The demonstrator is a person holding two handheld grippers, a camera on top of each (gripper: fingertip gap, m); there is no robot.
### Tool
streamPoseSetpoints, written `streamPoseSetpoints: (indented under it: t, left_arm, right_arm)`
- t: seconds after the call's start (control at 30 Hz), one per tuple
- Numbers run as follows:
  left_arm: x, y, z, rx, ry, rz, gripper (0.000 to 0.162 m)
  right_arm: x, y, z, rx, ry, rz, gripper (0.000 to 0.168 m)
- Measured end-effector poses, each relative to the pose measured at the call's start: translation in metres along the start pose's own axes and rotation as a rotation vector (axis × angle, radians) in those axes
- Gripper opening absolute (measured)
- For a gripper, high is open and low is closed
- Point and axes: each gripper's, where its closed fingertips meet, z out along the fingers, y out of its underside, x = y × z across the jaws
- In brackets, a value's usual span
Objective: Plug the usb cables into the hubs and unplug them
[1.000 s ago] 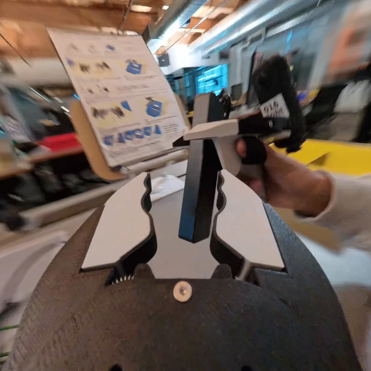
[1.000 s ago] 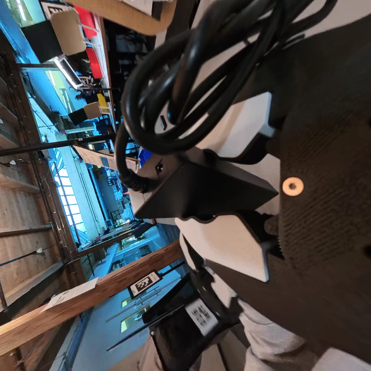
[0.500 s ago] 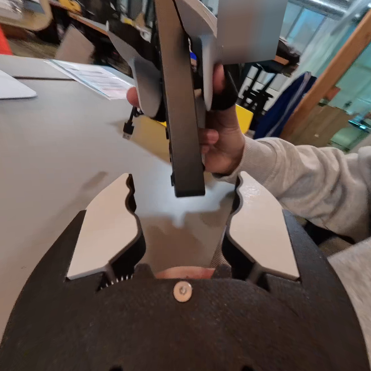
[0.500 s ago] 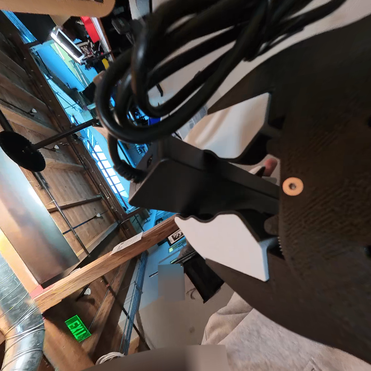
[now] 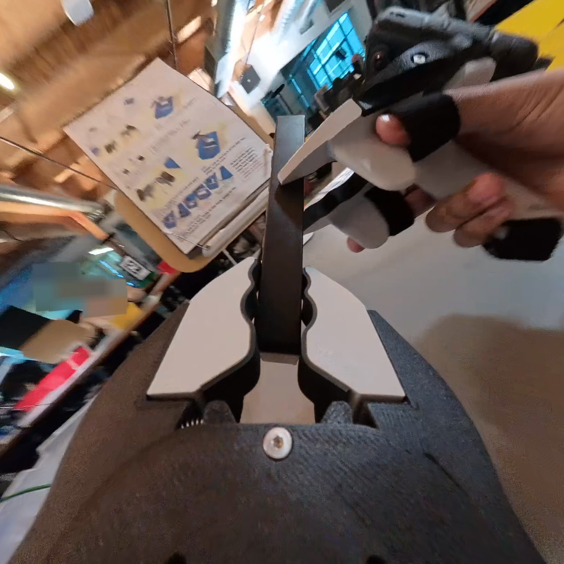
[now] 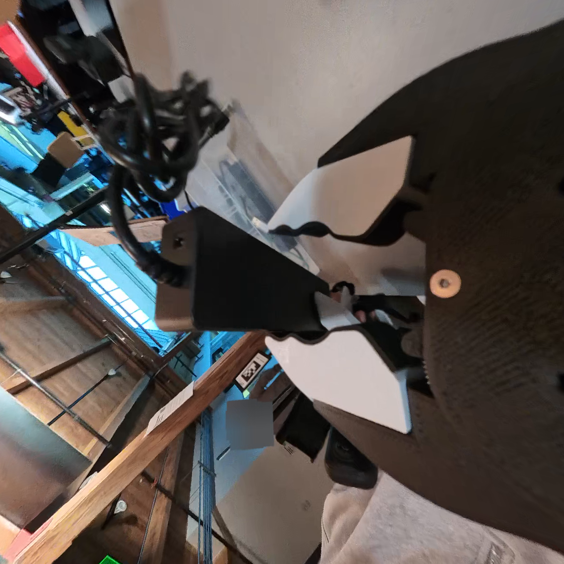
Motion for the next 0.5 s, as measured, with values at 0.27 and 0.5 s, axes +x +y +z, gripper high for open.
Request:
streamPoseSetpoints:
  t: [0.27, 0.5]
  left_arm:
    - [0.016, 0.003, 0.001, -0.027, -0.087, 0.531, 0.028]
    - [0.038, 0.008, 0.001, -0.013, 0.047, 0.434, 0.033]
  right_arm:
    - [0.009, 0.012, -0.001, 0.007, 0.043, 0.193, 0.052]
    - [0.022, 0.017, -0.006, 0.017, 0.059, 0.311, 0.044]
